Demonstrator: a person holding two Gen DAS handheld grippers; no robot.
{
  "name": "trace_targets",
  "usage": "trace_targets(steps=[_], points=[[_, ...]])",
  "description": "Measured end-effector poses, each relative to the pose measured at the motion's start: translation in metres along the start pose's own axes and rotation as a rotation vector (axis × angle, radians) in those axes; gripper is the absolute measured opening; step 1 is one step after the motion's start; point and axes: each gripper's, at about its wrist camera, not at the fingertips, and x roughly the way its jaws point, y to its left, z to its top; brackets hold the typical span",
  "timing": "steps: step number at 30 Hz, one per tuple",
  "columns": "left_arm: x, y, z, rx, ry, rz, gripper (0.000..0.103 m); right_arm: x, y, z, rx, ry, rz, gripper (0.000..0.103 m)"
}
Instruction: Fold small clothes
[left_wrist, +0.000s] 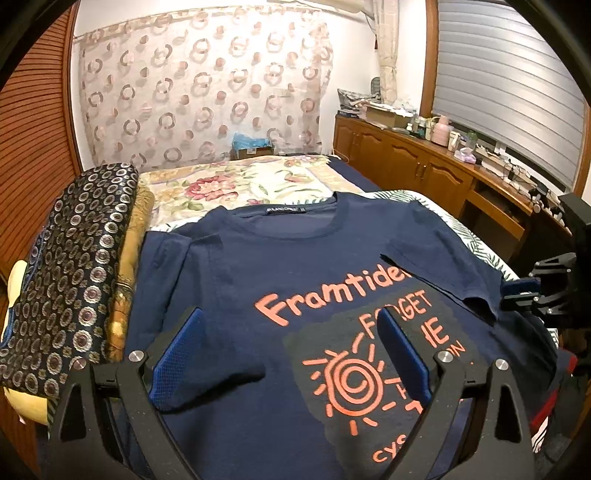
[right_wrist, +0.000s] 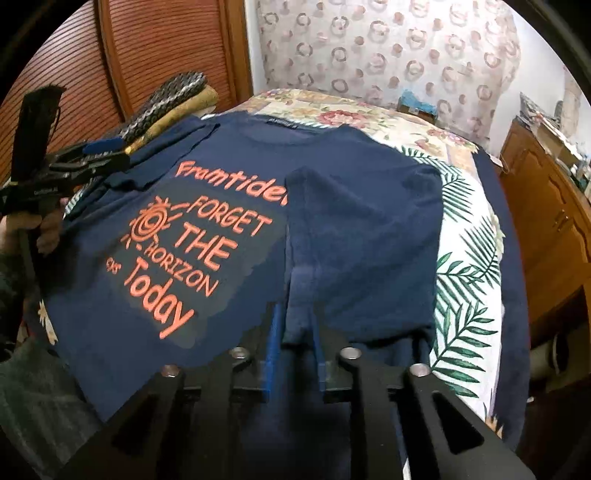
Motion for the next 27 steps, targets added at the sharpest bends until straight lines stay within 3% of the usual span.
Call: trace_targets(steps=[3, 6, 10, 18, 27], points=[[-0.002, 0.011, 0.006, -0.008, -0.010, 0.029, 0.094, -0.003, -0.005, 0.007, 0.013, -0.021, -0.028, 0.044], [-0.003, 0.027, 0.013, -0.015, -0.014, 0.041, 0.082, -0.001, -0.014, 0.017, 0.027, -0.042, -0.043, 0.049], [0.001, 0.051, 0.024, -0.030, -0.002, 0.078, 0.065, 0.010, -0.032, 0.030, 0.057, -0.062, -0.069, 0.049], [0.022, 0.085, 0.048, -0.015, 0.061, 0.168, 0.053, 0.062, -0.056, 0.057, 0.062, -0.047, -0.091, 0.049], [0.071, 0.088, 0.072, 0.044, 0.193, 0.166, 0.041, 0.102, -0.069, 0.073, 0.046, -0.013, -0.080, 0.051]])
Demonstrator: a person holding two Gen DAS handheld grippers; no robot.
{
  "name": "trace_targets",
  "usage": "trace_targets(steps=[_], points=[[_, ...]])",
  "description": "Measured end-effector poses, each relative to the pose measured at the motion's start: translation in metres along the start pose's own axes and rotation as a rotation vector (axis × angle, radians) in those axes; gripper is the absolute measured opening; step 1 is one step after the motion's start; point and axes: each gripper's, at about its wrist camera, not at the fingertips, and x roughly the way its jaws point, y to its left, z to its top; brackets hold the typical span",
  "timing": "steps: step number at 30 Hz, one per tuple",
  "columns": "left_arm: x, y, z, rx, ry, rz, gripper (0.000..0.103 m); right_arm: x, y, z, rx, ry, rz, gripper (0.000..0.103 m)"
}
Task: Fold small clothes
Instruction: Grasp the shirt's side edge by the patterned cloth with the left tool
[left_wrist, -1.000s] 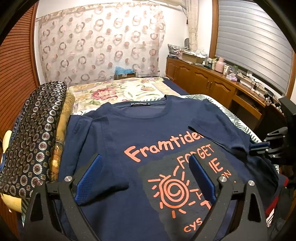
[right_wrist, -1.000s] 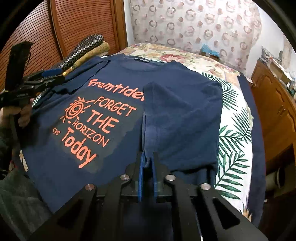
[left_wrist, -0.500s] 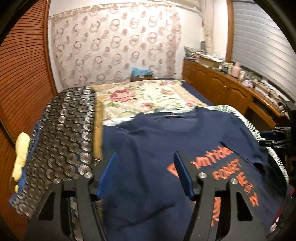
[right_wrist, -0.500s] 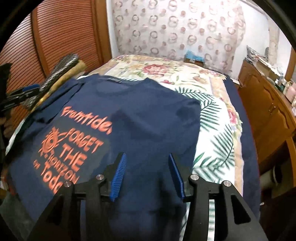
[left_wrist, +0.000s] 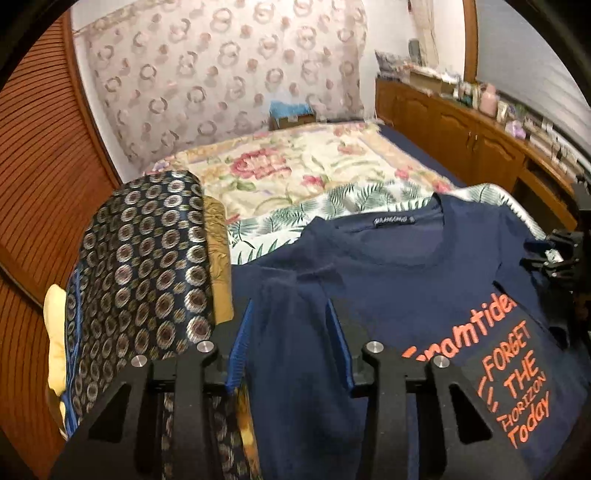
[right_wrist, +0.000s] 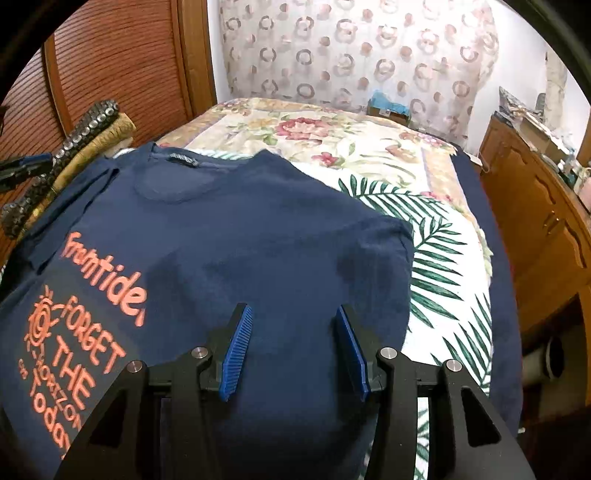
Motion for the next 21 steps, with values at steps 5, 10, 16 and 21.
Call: trace_targets(steps=[5, 10, 16, 21], points=[[0.034, -0.002, 0.020, 0.028, 0.099, 0.017, 0.041, 0.004, -0.003, -0.003, 0.007, -0.042, 0.027, 0.058], [0.067, -0.007, 0.028, 0.058, 0.191, 0.034, 0.041, 0.005, -0.002, -0.003, -0.008, -0.043, 0.018, 0.060], [0.091, -0.009, 0.025, 0.078, 0.257, 0.081, 0.041, 0.001, -0.003, -0.004, -0.006, -0.044, 0.028, 0.062], [0.096, -0.007, 0.025, 0.094, 0.262, 0.078, 0.021, 0.001, -0.003, -0.004, -0.015, -0.060, 0.033, 0.063]])
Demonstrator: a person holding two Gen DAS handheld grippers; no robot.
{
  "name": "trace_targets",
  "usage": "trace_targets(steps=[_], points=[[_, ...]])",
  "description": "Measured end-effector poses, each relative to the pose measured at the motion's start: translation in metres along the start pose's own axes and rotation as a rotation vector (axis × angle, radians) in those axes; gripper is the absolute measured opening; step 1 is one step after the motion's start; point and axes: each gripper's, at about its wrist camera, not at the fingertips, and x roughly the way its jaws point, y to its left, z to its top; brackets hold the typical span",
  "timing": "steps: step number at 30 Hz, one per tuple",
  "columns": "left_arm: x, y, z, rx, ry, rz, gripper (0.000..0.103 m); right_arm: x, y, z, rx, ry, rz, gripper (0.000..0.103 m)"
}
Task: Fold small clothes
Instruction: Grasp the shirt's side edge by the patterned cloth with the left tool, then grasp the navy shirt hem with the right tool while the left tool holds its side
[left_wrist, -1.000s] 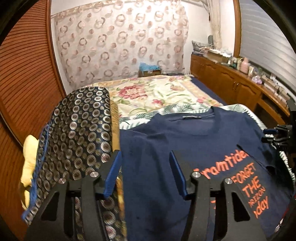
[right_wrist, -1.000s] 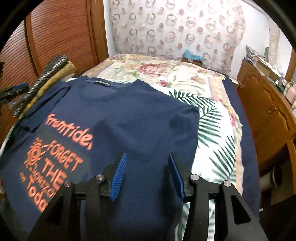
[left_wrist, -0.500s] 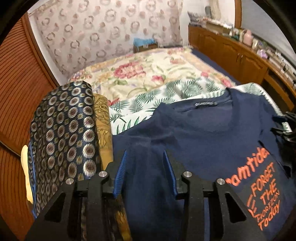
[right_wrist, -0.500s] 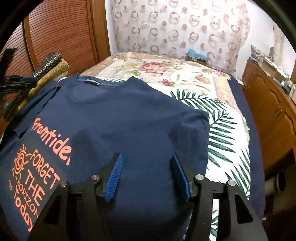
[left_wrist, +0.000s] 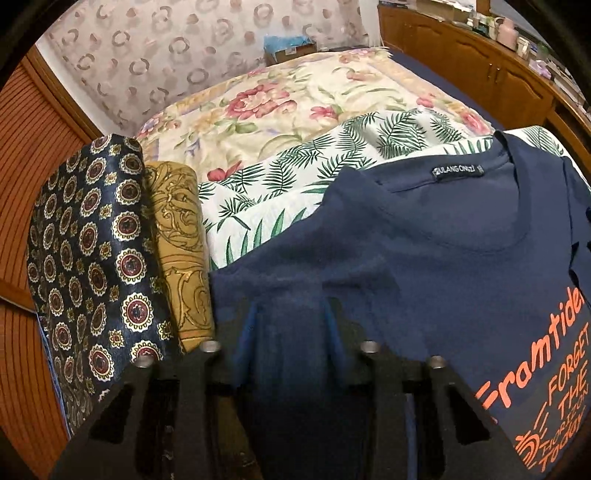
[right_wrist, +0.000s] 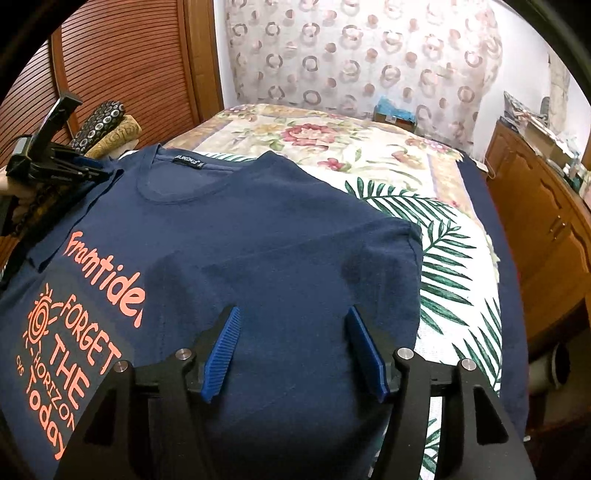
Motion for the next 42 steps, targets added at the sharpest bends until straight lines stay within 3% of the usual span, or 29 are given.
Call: trace_targets(steps=[1, 4, 11, 16, 23, 32, 40, 42], points=[[0.000, 0.001, 0.000, -0.001, -0.001, -0.006, 0.011, 0.000, 0.000, 0.000, 0.000, -0.001, 0.001, 0.063], [-0.012, 0.011, -0.002, -0.025, -0.034, -0.013, 0.005, 0.000, 0.000, 0.000, -0.001, -0.002, 0.001, 0.063], [-0.055, 0.053, -0.012, -0.155, -0.194, -0.048, 0.004, 0.000, 0.000, 0.000, -0.005, -0.001, 0.003, 0.066], [-0.065, 0.063, -0.021, -0.209, -0.250, -0.093, 0.003, 0.000, -0.001, -0.001, -0.009, -0.001, 0.002, 0.068], [-0.070, 0.048, -0.027, -0.193, -0.283, -0.120, 0.003, -0.003, -0.009, 0.002, -0.009, 0.016, -0.008, 0.068], [-0.086, 0.032, -0.036, -0.174, -0.335, -0.163, 0.003, 0.003, -0.064, 0.021, 0.094, 0.033, -0.088, 0.068], [-0.097, 0.025, -0.050, -0.173, -0.359, -0.194, 0.003, 0.020, -0.075, 0.033, 0.120, 0.052, -0.053, 0.056], [-0.099, 0.024, -0.055, -0.175, -0.361, -0.212, 0.003, 0.024, -0.071, 0.036, 0.105, 0.051, -0.052, 0.042]])
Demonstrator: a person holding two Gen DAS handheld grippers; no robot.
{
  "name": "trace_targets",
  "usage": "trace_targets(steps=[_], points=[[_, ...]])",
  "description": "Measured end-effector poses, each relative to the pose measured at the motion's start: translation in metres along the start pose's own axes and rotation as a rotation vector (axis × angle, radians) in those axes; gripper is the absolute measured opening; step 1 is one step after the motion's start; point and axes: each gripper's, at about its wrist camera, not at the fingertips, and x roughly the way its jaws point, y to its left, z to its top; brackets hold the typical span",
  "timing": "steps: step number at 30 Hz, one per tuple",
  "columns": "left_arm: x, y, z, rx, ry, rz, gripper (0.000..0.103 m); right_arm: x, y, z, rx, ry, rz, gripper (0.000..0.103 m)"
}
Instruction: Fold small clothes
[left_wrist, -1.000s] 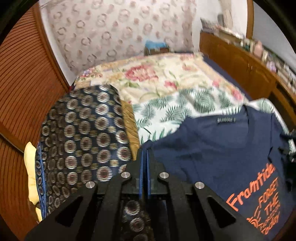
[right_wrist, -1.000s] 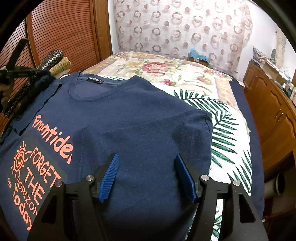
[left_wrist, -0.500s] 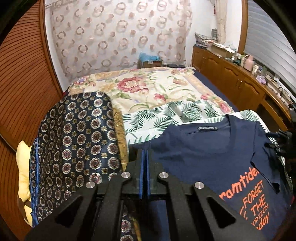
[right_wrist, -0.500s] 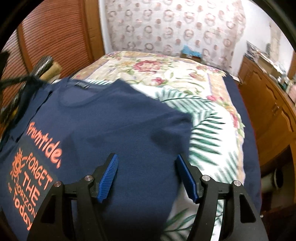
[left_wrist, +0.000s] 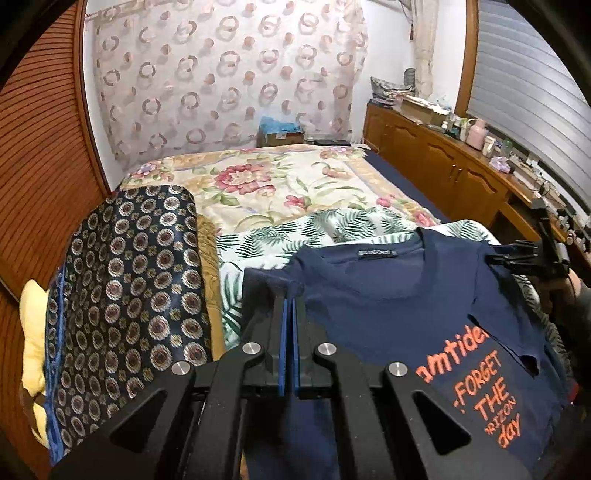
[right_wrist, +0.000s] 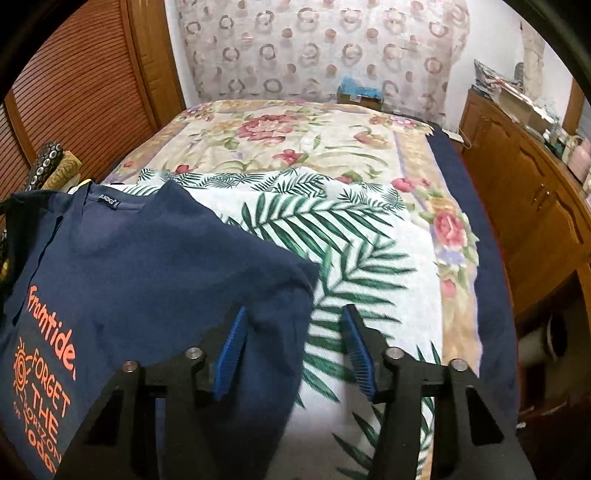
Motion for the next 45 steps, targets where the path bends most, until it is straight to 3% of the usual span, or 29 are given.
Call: trace_targets(steps=[3, 6, 14, 24, 39, 45], points=[[-0.008, -0.004, -0.007, 0.002, -0.008, -0.014, 0.003, 0.002, 0.008, 0.003, -0.038, 0.021, 0.032, 0.017], [-0.022, -0.007, -0.014, -0.003, -0.031, -0.026, 0.003, -0.003, 0.019, 0.004, -0.077, 0.028, 0.048, 0.007], [-0.072, -0.016, -0.034, -0.015, -0.105, -0.055, 0.002, -0.087, 0.031, -0.005, -0.061, -0.171, 0.088, 0.005], [-0.130, -0.012, -0.078, -0.019, -0.184, -0.033, 0.002, -0.183, 0.057, -0.079, -0.120, -0.301, 0.082, 0.005], [-0.192, 0.000, -0.133, -0.062, -0.251, 0.016, 0.002, -0.254, 0.069, -0.180, -0.094, -0.338, 0.058, 0.005], [-0.211, 0.004, -0.152, -0.070, -0.262, 0.034, 0.002, -0.279, 0.070, -0.218, -0.084, -0.311, 0.043, 0.005]])
